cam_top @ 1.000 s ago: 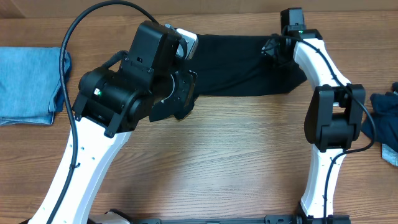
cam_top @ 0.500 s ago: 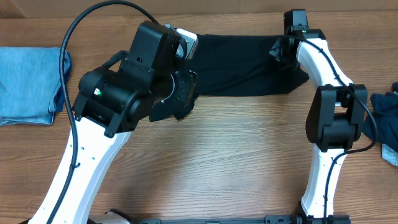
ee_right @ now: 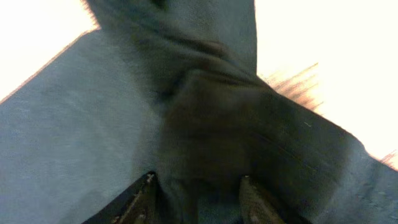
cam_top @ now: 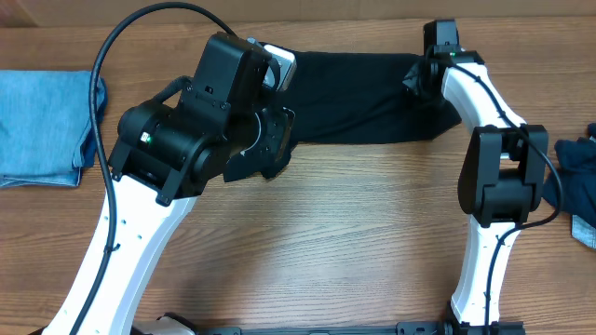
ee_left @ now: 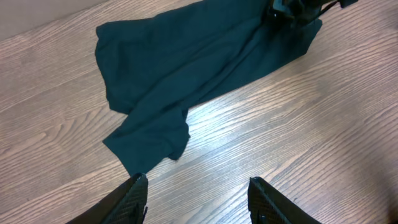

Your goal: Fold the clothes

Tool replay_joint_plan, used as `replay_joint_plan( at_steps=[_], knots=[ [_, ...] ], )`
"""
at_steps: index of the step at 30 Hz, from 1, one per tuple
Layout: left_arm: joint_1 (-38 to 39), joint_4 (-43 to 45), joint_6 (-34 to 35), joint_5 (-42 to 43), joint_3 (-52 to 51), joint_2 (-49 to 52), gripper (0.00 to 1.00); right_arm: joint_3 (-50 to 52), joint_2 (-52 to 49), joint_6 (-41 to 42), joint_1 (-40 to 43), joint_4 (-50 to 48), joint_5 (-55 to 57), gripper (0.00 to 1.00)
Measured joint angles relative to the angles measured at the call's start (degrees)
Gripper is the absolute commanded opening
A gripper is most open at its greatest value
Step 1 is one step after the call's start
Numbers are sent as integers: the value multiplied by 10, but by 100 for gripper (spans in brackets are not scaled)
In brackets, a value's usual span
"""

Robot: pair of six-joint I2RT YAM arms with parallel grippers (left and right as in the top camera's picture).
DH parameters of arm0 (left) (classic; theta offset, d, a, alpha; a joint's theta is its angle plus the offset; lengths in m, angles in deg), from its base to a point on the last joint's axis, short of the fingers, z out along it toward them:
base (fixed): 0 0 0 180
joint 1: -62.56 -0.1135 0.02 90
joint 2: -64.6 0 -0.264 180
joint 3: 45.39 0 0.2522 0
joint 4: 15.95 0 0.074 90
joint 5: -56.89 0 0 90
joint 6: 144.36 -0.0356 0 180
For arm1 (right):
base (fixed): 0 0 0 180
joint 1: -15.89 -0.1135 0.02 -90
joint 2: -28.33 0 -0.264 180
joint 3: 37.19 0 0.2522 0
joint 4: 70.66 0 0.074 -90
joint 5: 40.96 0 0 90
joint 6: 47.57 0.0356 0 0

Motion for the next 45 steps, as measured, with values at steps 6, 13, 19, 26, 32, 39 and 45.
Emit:
replay_joint_plan(
  at_steps=[6, 13, 19, 26, 32, 39, 45],
  knots=[
    [0, 0, 0, 0, 0, 0, 56, 20, 0, 3, 0, -10, 2, 12],
    [0, 0, 0, 0, 0, 0, 56, 17, 0, 2, 0, 17, 2, 4],
    [0, 0, 0, 0, 0, 0, 55, 14, 25, 0, 0, 64, 2, 4],
    [0, 0, 0, 0, 0, 0, 55, 11, 120, 0, 0, 164, 2, 4],
    [0, -4, 0, 0, 0, 0, 56, 5, 139, -14, 0, 270, 2, 4],
    [0, -6, 0, 0, 0, 0, 56, 4, 139, -37, 0, 377, 11, 4],
    [0, -6, 0, 0, 0, 0, 56, 4, 139, -44, 0, 453, 28, 4]
  ],
)
